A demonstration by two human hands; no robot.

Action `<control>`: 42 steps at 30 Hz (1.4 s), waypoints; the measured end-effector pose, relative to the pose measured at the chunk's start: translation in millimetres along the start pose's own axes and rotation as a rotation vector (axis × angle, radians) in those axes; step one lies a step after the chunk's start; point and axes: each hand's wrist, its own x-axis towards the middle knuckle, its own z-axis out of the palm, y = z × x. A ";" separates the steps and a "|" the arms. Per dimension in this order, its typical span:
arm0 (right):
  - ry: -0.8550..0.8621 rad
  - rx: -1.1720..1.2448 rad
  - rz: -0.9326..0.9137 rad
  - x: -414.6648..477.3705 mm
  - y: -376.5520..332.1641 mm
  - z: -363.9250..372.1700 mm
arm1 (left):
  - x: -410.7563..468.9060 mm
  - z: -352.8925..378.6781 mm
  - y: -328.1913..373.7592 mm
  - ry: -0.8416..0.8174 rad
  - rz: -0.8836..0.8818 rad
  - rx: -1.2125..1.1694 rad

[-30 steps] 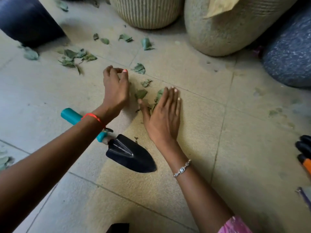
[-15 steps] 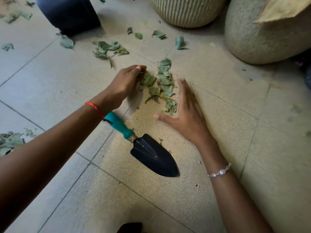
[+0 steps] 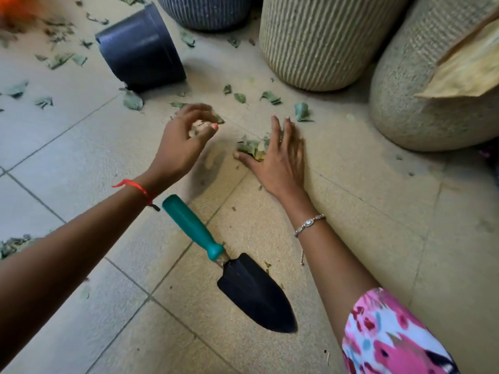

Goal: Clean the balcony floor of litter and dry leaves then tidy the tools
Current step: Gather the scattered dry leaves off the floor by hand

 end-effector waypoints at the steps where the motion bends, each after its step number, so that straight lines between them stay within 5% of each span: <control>1: -0.041 0.011 -0.048 2.4 -2.7 1.0 | 2.8 -3.9 -8.4 0.031 0.025 0.053; 4: -0.063 0.260 -0.150 11.4 -10.6 -1.3 | 11.8 -10.9 -34.8 0.021 0.028 0.232; 8: 0.229 0.226 0.161 48.9 12.6 -12.7 | 19.2 -9.5 -50.2 0.055 -0.086 0.277; 10: 0.143 0.168 0.255 61.5 21.8 -13.3 | 20.9 -7.2 -50.1 0.045 -0.134 0.267; 13: -0.046 0.157 0.022 58.6 11.8 -2.7 | 20.7 -6.7 -45.5 0.032 -0.152 0.232; 15: -0.160 0.389 -0.137 61.7 -2.1 -1.3 | 21.4 -7.8 -44.2 0.028 -0.167 0.201; 18: -0.099 0.658 -0.067 87.0 -13.4 -4.8 | 22.3 -9.1 -46.4 0.027 -0.189 0.160; 21: -0.078 0.434 0.024 117.0 -12.5 2.1 | 22.5 -9.2 -47.6 0.054 -0.191 0.129; 24: -0.127 0.138 -0.137 128.3 -24.7 15.7 | 22.6 -9.0 -47.8 0.064 -0.197 0.138; 30: -0.250 0.392 -0.288 123.5 -58.4 22.3 | 21.7 -6.1 -48.7 0.115 -0.171 0.187; 34: -0.285 0.311 -0.326 124.0 -72.7 22.2 | 22.3 -3.7 -51.8 0.192 -0.156 0.276; 42: -0.460 0.453 -0.260 104.8 -81.6 22.8 | 26.1 -3.6 -47.9 0.289 -0.391 0.239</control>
